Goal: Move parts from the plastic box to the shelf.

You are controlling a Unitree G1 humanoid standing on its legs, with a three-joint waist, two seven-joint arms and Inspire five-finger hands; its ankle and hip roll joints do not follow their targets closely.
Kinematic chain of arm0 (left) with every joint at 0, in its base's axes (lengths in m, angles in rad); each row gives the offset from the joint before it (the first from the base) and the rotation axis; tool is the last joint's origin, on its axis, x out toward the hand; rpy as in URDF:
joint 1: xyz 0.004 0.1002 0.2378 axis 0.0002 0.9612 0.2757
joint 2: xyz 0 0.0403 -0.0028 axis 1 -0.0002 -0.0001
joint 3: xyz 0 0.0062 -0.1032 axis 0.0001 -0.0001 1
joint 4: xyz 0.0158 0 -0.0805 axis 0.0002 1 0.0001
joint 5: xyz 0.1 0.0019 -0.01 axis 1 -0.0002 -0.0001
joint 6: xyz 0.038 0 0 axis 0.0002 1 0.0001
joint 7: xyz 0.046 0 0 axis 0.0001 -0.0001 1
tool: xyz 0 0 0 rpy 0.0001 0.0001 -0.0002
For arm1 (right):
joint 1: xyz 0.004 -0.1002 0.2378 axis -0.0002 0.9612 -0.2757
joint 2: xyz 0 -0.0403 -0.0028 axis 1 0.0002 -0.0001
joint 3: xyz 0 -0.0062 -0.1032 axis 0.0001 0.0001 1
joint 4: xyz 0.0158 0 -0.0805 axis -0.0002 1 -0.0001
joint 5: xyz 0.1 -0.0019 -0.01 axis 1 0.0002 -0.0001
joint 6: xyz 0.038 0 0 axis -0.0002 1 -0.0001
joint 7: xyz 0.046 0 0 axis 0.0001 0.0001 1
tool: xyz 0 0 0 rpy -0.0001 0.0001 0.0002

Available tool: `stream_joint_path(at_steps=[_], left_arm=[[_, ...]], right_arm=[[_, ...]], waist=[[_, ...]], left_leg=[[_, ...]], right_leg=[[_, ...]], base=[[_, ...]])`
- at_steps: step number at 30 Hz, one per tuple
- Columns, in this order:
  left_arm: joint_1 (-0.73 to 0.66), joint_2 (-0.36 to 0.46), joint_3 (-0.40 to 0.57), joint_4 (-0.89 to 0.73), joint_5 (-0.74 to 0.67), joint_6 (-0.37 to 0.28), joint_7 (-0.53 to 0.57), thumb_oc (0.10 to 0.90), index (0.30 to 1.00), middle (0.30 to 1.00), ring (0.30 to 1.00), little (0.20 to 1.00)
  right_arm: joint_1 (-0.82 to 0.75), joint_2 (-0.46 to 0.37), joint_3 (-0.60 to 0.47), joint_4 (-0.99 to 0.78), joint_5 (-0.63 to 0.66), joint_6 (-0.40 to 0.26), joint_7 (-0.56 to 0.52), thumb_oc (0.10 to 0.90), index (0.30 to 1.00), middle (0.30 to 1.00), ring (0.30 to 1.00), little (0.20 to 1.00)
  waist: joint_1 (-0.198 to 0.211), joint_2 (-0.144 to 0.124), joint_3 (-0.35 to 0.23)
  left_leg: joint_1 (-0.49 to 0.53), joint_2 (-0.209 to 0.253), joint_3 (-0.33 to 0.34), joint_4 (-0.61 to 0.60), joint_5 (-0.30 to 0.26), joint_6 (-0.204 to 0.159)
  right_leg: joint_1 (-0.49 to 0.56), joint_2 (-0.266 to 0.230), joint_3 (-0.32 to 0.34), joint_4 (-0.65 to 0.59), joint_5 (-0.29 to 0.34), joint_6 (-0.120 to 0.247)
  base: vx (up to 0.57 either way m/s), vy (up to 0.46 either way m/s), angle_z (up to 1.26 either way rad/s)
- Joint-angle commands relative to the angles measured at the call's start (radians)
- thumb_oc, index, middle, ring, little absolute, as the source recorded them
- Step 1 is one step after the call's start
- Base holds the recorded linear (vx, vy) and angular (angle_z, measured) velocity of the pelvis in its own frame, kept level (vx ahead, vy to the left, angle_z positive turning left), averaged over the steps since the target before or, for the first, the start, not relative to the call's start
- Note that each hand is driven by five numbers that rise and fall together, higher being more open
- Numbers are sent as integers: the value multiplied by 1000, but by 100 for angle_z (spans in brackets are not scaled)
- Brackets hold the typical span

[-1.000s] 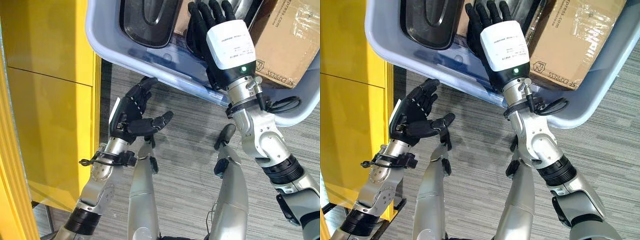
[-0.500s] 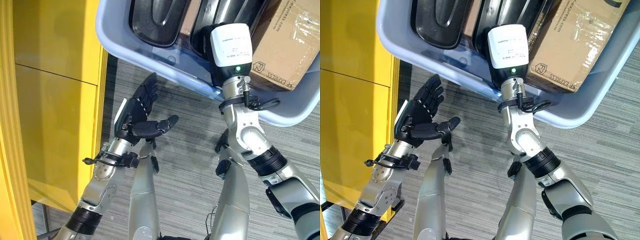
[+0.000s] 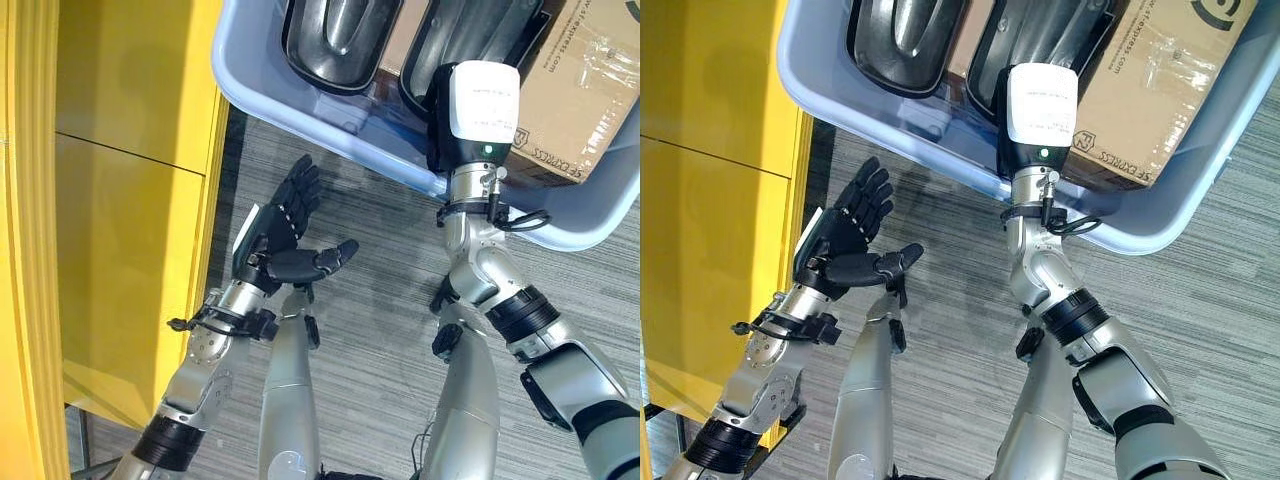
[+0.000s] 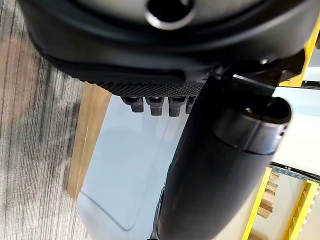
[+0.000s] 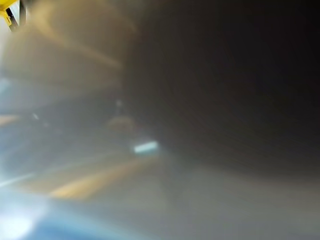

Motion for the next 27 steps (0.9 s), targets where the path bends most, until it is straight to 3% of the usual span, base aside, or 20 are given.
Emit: stream_joint_path(at_steps=[1,4,10,15,23,27], left_arm=[[-11,-12,-4,-133,-9,-114,-56,900,1000,1000,1000,1000],[-8,-5,5,-136,-23,-119,-76,900,1000,1000,1000,1000],[9,34,38,-160,-84,-116,-125,900,1000,1000,1000,1000],[54,62,78,-188,-121,-97,-161,900,1000,1000,1000,1000],[151,104,133,-204,-195,-110,-249,900,1000,1000,1000,1000],[220,106,141,-209,-202,-143,-282,900,1000,1000,1000,1000]], right_arm=[[-17,-42,-22,63,22,12,15,400,300,300,300,300],[-39,-53,-35,83,3,-1,-25,400,300,300,300,300],[-117,-109,-95,87,2,-161,-140,400,300,300,300,300],[-141,-181,-153,58,44,-218,-175,400,300,300,300,300],[-152,-271,-221,8,60,-288,-127,400,300,300,300,300],[-154,-321,-242,-69,72,-326,-72,400,300,300,300,300]], waist=[[22,86,-11],[25,89,-11],[36,89,-11],[46,86,-11],[56,71,-11],[53,52,-14]], left_leg=[[-2,-25,15,25,-77,31],[21,-21,18,13,-67,35],[135,-12,31,-24,-49,43],[256,-8,43,-51,-56,45],[440,-2,64,-71,-78,45],[585,6,72,-82,-87,43]], right_leg=[[54,6,-24,36,-112,63],[72,7,-28,31,-107,57],[176,7,-50,11,-106,50],[284,2,-63,13,-130,50],[458,-5,-89,3,-158,48],[609,21,-100,-16,-182,24]], base=[[0,0,0],[-19,-5,0],[-18,-4,0],[6,-3,-1],[52,-15,0],[119,9,-3]])
